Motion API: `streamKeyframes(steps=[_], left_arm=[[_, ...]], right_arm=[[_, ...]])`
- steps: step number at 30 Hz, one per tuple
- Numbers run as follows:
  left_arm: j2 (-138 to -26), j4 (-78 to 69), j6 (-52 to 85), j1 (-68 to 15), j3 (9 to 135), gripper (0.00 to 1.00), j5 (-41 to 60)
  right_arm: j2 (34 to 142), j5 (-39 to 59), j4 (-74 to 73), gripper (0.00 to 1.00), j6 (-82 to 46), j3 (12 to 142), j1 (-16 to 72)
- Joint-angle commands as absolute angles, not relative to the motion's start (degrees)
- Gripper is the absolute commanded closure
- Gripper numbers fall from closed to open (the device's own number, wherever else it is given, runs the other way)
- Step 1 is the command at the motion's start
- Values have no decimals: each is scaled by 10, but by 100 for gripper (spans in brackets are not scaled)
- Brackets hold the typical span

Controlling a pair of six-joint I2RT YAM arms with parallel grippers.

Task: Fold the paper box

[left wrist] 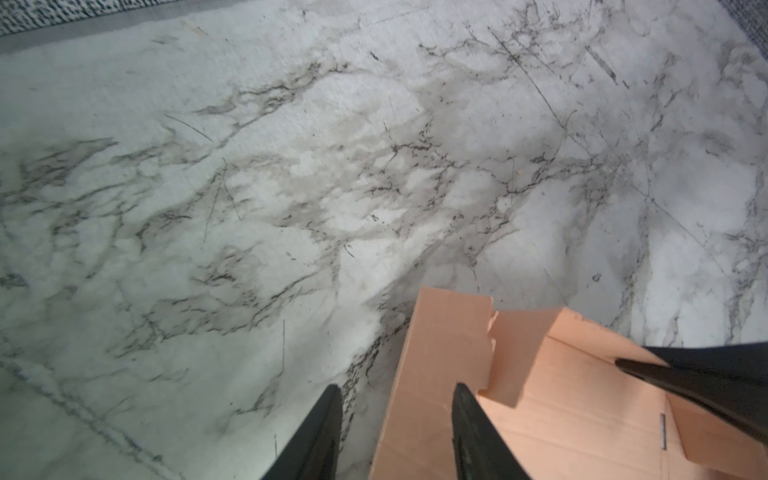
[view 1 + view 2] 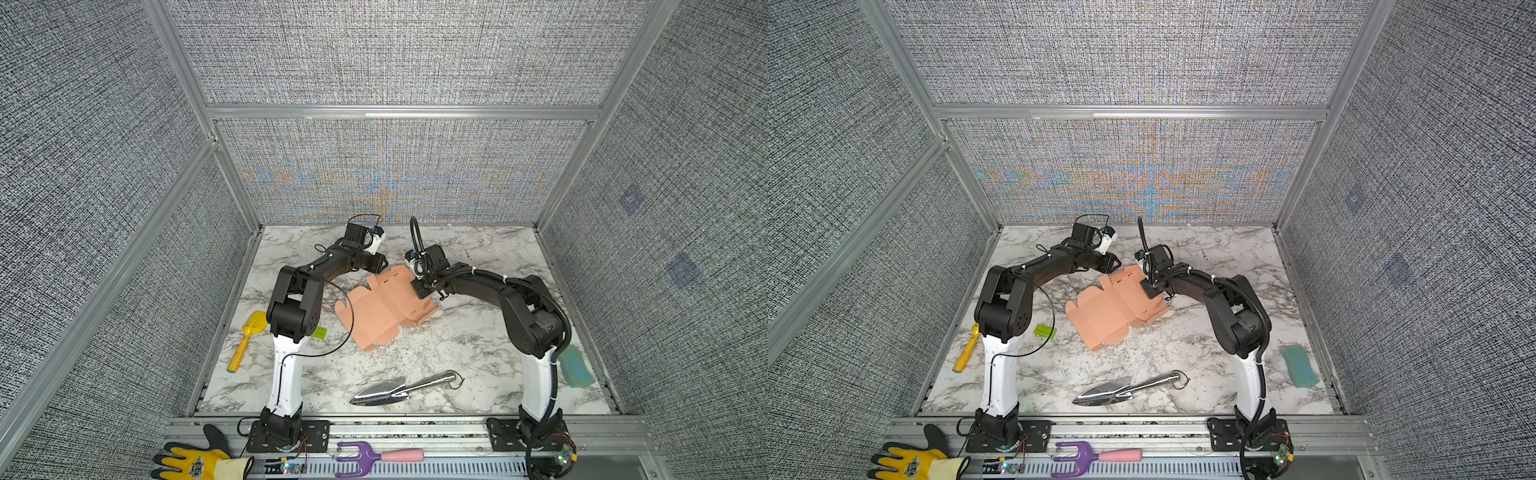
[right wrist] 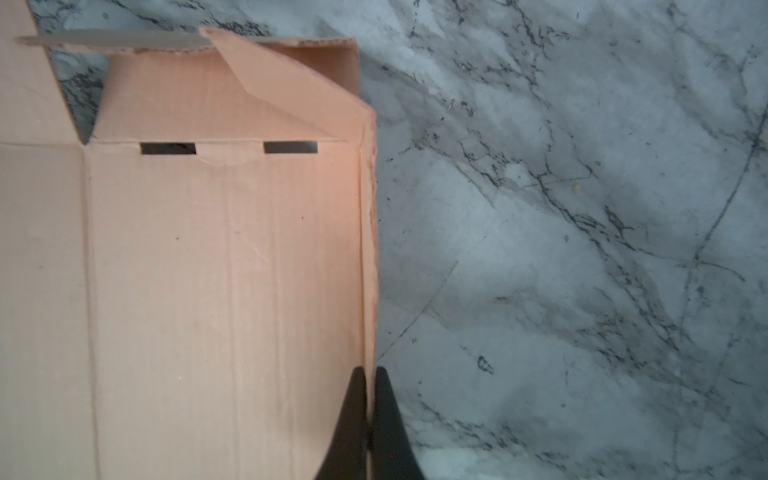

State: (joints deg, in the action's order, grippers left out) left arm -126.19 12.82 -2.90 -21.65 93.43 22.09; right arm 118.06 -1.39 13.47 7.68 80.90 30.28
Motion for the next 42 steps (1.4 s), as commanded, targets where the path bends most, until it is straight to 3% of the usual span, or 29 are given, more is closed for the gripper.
streamKeyframes(steps=[1,16,28,42], left_arm=[[-1250,144,-62,-221,926,55,200],[-1241,130,-91,-243,903,67,122],[-1183,86,-115,-246,836,59,162],[-1175,88,-116,-248,817,57,143]], right_arm=[[1178,-11,135,100,78,808,302],[1175,-7,132,100,74,805,299],[1177,-5,131,100,75,806,297],[1176,-3,132,100,77,808,295]])
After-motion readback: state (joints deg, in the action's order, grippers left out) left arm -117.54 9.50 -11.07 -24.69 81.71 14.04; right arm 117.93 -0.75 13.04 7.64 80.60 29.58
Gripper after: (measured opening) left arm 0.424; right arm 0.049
